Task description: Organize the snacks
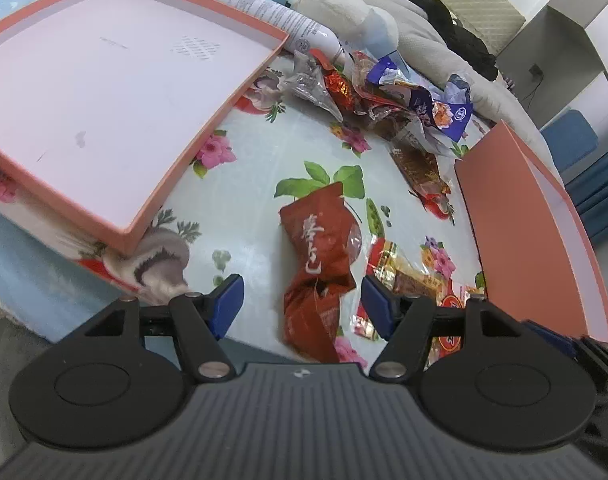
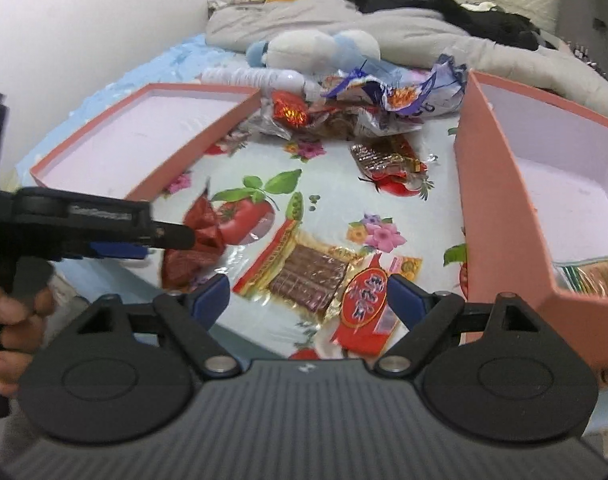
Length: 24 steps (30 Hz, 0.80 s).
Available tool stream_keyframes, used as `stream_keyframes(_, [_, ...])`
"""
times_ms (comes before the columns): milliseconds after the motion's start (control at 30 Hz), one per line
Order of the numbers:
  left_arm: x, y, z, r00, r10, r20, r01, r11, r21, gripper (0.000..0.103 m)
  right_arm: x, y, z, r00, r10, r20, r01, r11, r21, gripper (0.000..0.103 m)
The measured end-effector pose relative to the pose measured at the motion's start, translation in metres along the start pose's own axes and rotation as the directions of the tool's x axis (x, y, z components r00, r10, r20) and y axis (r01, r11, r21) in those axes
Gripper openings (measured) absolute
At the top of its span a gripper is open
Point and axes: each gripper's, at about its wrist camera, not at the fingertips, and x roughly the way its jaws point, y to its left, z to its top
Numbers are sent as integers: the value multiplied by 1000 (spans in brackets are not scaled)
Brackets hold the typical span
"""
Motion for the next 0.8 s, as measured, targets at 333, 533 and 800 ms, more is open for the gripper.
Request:
stream_keyframes(333, [35, -6, 18, 1000, 0, -29, 3, 995, 103, 69, 65, -16, 11, 995, 56, -86, -59, 998, -31, 87])
stream_keyframes(533, [50, -13, 26, 1000, 26, -13, -24, 987, 157, 62, 88, -9, 4, 991, 44, -125, -56, 994, -93, 103])
stream_keyframes(800, [54, -22, 23, 997, 71, -39, -62, 976, 207, 45, 92, -2, 8, 991, 35, -130, -46, 996, -78, 103])
